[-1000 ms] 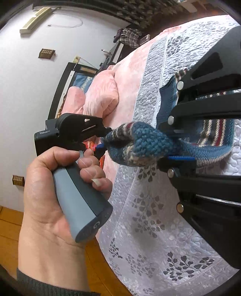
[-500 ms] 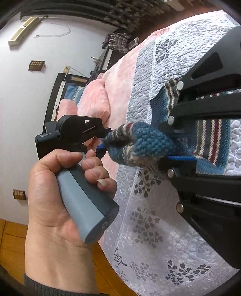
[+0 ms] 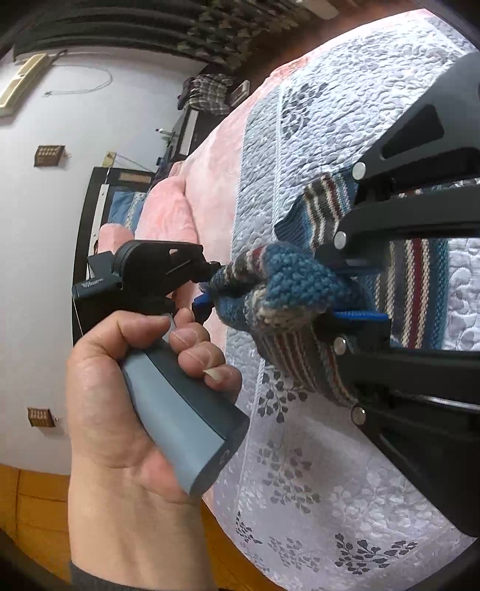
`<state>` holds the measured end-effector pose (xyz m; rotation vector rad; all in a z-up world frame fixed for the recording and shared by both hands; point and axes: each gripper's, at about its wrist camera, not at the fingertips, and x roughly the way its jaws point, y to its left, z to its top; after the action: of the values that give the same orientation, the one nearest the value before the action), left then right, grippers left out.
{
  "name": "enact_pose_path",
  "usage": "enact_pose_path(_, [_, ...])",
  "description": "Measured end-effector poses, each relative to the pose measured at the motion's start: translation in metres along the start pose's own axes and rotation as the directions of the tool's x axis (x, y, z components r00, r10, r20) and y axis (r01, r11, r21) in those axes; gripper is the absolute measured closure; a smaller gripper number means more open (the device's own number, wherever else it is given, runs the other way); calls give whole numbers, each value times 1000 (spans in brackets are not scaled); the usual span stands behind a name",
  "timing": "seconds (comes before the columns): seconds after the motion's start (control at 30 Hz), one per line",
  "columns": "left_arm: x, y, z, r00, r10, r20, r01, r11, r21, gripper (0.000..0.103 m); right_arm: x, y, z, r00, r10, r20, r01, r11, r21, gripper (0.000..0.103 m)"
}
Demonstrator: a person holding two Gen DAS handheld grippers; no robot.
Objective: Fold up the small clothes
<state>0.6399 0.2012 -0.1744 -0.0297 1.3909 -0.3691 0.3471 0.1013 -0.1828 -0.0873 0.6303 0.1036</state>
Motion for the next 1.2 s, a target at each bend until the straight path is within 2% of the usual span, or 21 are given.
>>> enact_pose_path(0.67, [68,-66,0,998,41,-40,-38,997,61,83,18,-63,-41,997,-27,-74,36,991,125,91])
enact_pose_path(1.2, [107,-96,0,998,59,-33,-57,996,74,83,32,-106,-67,990,-40,-133,69,973,220,91])
